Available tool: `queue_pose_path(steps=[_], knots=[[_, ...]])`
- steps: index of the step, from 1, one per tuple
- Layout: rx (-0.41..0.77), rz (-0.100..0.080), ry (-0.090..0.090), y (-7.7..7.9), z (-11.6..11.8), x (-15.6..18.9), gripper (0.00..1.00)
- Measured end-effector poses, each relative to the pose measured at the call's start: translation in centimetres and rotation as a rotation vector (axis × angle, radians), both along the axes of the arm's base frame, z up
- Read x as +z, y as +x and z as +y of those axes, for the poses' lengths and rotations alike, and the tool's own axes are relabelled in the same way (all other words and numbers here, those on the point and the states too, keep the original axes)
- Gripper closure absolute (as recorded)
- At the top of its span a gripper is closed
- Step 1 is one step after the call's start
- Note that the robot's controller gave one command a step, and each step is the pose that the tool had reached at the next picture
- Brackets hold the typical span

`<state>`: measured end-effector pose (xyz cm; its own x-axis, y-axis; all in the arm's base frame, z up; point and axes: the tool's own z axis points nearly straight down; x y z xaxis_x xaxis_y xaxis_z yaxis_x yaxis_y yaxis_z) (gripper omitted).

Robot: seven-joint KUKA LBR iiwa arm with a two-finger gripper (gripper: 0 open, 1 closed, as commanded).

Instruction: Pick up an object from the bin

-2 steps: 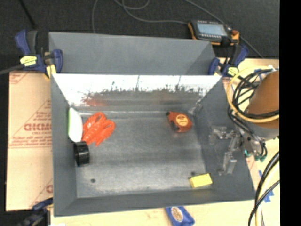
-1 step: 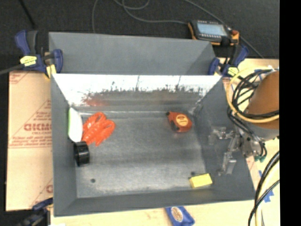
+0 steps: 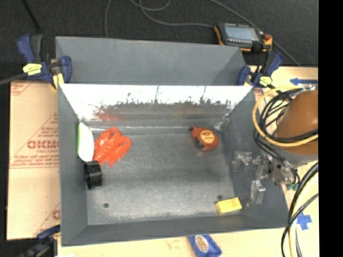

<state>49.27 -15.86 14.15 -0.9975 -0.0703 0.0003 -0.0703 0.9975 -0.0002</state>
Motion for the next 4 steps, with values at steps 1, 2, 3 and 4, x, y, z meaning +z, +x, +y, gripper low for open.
queue_pose_path(steps=[1, 2, 3, 4], knots=[[-0.07, -0.004, 0.0, -0.9, 0.0, -1.6, 0.0], [0.018, -0.001, 0.0, -0.6, 0.5, -3.5, 0.0], [0.044, -0.006, 0.0, -1.1, 0.5, -6.6, 0.0], [0.232, -0.009, -0.003, -1.8, 1.6, -6.8, 1.0]])
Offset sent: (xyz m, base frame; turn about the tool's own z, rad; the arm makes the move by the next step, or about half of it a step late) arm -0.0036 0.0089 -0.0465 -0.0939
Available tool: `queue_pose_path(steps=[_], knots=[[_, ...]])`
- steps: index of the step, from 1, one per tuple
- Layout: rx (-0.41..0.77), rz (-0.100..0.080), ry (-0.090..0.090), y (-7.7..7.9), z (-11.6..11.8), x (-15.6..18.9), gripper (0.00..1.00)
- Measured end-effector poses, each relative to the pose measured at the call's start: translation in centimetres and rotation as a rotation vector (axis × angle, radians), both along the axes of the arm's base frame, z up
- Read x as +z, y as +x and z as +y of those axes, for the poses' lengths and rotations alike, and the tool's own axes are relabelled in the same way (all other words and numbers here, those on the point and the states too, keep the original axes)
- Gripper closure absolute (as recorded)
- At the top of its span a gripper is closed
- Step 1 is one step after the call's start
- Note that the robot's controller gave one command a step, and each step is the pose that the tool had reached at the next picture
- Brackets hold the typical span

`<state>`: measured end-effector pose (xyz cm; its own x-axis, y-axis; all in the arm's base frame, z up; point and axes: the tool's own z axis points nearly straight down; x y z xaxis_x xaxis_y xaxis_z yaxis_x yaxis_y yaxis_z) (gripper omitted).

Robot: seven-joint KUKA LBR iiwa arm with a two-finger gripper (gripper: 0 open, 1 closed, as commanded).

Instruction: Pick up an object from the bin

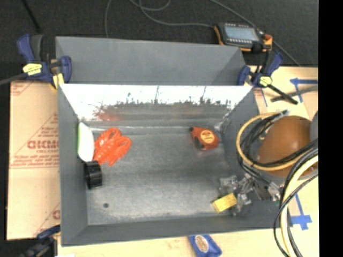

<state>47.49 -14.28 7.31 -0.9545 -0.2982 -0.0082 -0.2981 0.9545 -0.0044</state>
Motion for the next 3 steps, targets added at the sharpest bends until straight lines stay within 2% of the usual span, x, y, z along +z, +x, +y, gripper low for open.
queue_pose_path(steps=[1, 2, 3], knots=[[0.001, 0.0, 0.0, 0.0, 0.0, 0.0, 1.0], [0.003, 0.013, 0.003, 0.2, 1.5, 5.9, 1.0], [0.003, 0.001, 0.0, 3.5, 1.2, 11.1, 1.0]])
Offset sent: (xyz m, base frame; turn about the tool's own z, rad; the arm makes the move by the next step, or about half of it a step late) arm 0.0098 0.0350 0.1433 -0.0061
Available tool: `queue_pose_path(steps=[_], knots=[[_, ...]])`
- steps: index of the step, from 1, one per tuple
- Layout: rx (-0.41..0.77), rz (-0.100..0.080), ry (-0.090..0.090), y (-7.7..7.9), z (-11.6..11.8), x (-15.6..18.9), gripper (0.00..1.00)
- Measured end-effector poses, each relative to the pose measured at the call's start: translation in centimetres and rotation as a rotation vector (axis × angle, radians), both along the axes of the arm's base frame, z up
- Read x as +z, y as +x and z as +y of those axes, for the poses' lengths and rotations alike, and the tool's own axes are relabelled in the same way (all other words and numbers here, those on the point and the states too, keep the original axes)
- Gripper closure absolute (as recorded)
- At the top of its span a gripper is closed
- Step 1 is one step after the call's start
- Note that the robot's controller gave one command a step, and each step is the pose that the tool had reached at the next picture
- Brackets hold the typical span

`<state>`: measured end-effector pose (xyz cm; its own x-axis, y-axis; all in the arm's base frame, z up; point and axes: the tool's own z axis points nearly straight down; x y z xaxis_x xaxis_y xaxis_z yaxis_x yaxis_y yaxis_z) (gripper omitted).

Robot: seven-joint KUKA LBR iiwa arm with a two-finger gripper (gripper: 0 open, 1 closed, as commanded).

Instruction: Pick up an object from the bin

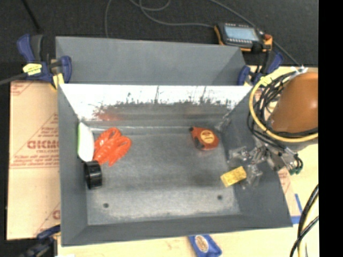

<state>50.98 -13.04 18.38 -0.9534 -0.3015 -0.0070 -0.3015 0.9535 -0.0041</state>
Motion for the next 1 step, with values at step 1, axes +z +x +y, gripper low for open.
queue_pose_path(steps=[1], knots=[[0.003, 0.013, 0.003, -1.39, 1.94, 4.25, 1.0]])
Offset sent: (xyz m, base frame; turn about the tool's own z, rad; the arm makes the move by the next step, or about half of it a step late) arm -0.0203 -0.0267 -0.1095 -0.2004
